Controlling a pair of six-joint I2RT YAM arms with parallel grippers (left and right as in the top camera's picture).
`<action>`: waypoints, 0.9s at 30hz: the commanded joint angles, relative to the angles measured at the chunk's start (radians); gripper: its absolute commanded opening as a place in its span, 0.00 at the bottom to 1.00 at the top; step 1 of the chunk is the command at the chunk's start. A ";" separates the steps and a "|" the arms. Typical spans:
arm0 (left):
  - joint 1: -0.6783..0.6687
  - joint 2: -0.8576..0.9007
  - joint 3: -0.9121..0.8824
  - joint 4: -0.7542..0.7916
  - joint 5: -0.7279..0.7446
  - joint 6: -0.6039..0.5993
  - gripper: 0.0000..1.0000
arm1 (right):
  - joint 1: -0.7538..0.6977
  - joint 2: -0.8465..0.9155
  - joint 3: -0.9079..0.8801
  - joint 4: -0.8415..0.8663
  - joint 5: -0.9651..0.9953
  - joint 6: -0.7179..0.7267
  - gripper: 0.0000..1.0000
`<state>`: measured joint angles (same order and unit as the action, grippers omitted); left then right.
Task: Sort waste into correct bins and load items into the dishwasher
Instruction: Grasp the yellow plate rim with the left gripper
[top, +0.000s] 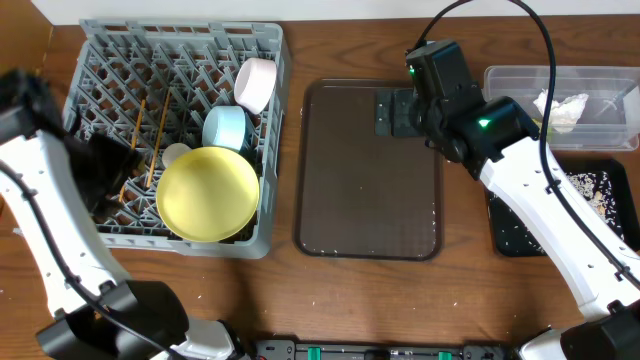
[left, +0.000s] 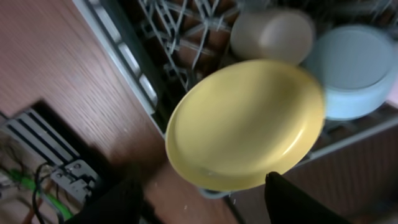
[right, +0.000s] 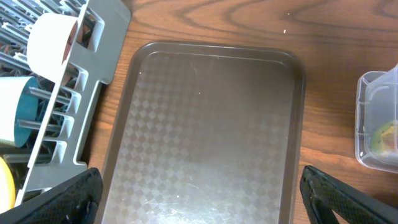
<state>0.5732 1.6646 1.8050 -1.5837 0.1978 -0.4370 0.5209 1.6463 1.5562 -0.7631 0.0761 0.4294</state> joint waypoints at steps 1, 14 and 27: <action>0.130 -0.014 -0.201 0.043 0.269 0.272 0.62 | 0.005 -0.002 -0.006 0.004 -0.006 0.011 0.99; 0.326 -0.018 -0.470 0.354 0.623 0.640 0.76 | 0.004 -0.002 -0.006 -0.013 -0.058 0.000 0.99; 0.288 0.066 -0.490 0.397 0.624 0.646 0.77 | 0.004 -0.002 -0.006 -0.010 -0.097 0.023 0.99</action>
<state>0.8822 1.6829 1.3315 -1.1851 0.8181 0.1867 0.5209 1.6463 1.5562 -0.7738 0.0055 0.4297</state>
